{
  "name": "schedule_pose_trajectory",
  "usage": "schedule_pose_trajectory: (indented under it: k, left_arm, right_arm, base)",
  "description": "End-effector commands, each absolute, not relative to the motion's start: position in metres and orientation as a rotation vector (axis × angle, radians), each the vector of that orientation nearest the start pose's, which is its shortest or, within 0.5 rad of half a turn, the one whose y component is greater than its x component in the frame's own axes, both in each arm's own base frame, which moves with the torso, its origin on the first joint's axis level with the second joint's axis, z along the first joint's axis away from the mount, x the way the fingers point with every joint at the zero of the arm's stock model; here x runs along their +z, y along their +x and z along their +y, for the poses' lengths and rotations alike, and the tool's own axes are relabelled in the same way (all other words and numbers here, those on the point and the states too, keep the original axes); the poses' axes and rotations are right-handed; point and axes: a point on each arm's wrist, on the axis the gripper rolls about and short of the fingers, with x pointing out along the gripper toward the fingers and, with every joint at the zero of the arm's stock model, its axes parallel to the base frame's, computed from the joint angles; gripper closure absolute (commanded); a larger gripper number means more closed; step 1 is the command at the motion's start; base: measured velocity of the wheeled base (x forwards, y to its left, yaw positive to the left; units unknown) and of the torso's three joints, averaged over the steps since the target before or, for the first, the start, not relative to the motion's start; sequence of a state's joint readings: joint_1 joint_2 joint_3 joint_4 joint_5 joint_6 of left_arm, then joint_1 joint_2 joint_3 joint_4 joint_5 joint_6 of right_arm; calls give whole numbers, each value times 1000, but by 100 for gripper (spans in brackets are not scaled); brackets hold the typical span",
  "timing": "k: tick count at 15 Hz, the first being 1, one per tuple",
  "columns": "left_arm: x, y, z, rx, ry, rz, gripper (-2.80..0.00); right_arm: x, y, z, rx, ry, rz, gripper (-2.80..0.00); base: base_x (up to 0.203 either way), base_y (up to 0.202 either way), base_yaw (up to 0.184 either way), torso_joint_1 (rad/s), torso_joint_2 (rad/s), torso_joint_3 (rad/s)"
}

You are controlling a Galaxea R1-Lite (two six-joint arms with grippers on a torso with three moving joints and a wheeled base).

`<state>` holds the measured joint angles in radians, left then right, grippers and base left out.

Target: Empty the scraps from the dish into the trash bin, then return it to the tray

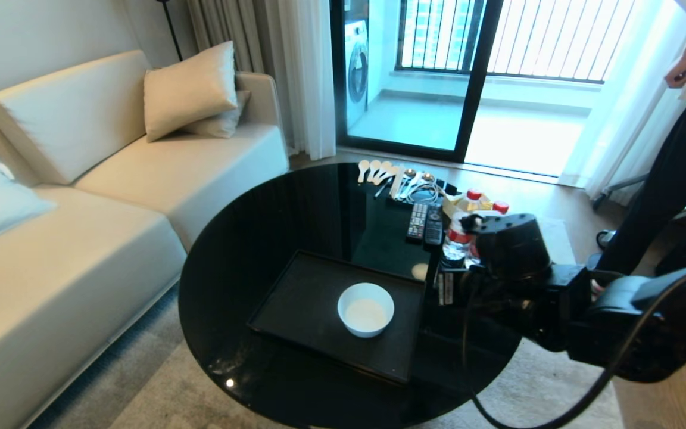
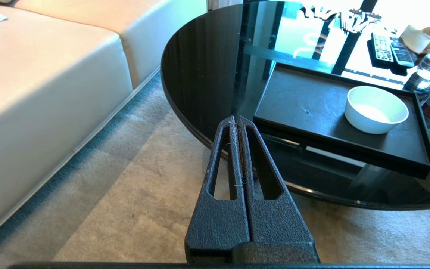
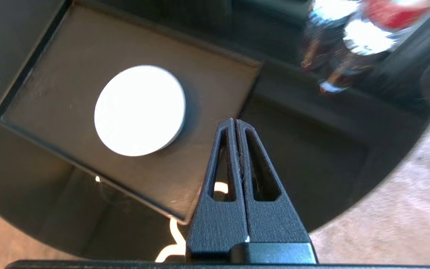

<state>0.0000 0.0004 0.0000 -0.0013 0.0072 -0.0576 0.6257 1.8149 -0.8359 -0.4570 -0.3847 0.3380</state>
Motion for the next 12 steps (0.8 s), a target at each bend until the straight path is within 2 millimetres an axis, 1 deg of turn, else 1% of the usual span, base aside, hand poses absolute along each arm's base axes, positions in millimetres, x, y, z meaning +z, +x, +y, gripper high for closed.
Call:
schedule_pose_trajectory:
  k: [1, 2, 4, 5, 7, 9, 11, 12]
  left_arm:
    - [76, -23, 0, 8, -58, -2, 0]
    - [76, -23, 0, 8, -58, -2, 0]
    - [76, -23, 0, 8, -58, -2, 0]
    - [76, -23, 0, 8, -58, -2, 0]
    - [76, -23, 0, 8, -58, -2, 0]
    - [76, -23, 0, 8, -58, -2, 0]
    - [76, -23, 0, 8, -58, -2, 0]
    - [76, -23, 0, 8, -58, -2, 0]
  right_arm:
    - [164, 247, 150, 121, 121, 405, 0]
    - [172, 241, 132, 87, 137, 366, 0]
    - [182, 221, 89, -10, 174, 282, 0]
    - [184, 208, 67, -71, 175, 245, 0]
    - [184, 173, 34, -161, 133, 174, 0]
    - [180, 130, 17, -194, 82, 93, 0]
    - [160, 87, 6, -210, 8, 49, 0]
    - [153, 72, 2, -197, -13, 25, 0]
  base:
    - [0, 0, 0, 0, 0, 0]
    - [0, 0, 0, 0, 0, 0]
    - [0, 0, 0, 0, 0, 0]
    - [0, 0, 0, 0, 0, 0]
    - [0, 0, 0, 0, 0, 0]
    - [0, 0, 0, 0, 0, 0]
    - [0, 0, 0, 0, 0, 0]
    - [0, 0, 0, 0, 0, 0]
